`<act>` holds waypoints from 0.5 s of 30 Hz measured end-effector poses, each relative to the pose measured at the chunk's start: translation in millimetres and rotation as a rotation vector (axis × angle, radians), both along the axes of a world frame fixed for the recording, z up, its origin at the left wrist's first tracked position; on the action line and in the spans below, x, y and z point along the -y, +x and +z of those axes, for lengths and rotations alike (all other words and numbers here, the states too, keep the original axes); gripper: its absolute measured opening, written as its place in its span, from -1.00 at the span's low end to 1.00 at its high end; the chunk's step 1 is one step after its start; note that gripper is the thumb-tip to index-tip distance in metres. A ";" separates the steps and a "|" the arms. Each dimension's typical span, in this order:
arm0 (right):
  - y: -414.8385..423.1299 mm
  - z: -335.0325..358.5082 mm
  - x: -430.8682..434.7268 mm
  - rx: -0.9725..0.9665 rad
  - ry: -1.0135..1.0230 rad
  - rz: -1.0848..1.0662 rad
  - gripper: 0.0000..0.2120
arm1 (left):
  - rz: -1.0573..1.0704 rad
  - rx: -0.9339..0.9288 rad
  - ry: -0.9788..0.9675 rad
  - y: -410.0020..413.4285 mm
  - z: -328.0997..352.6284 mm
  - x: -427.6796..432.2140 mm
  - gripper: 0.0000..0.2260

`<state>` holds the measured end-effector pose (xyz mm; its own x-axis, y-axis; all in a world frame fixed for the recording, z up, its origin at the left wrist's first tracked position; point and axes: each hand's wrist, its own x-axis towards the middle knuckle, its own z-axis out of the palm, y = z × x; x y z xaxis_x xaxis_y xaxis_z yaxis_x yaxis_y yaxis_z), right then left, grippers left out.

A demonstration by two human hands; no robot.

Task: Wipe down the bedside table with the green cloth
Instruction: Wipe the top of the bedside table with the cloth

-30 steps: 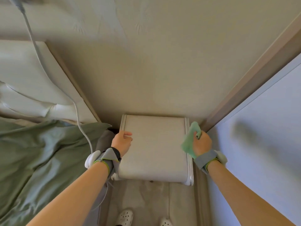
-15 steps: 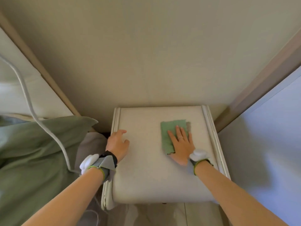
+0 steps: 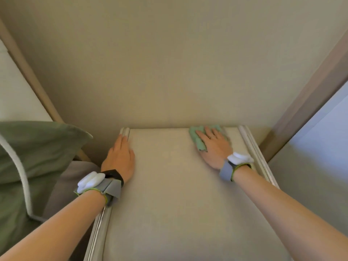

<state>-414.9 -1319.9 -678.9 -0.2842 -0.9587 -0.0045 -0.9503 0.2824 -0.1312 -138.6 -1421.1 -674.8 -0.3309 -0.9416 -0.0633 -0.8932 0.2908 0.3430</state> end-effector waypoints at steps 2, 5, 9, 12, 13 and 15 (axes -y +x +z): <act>-14.8 -1.4 -4.4 0.003 -0.019 0.064 -0.49 | -0.034 -0.013 0.019 8.1 -3.6 1.4 -0.51; -52.0 -2.7 -23.0 -0.065 -0.030 -0.182 -0.50 | -0.124 -0.117 0.071 26.1 -5.3 -6.0 -0.51; -39.9 -1.6 -16.1 0.033 0.002 -0.371 -0.52 | -0.146 -0.189 0.097 42.2 -11.8 -25.0 -0.51; 8.6 3.7 4.6 0.032 -0.008 -0.145 -0.53 | -0.127 -0.227 0.082 47.0 -14.9 -24.8 -0.53; 10.9 0.5 8.4 0.032 0.011 -0.090 -0.53 | -0.119 -0.234 0.080 47.4 -15.3 -23.5 -0.53; -12.5 -4.2 11.0 0.000 0.032 -0.143 -0.51 | -0.109 -0.245 0.074 46.8 -16.1 -21.6 -0.53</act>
<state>-427.5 -1330.9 -683.1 -0.4176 -0.9080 -0.0343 -0.9002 0.4185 -0.1205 -91.8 -1399.5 -690.9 -0.4436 -0.8955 -0.0363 -0.7462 0.3466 0.5684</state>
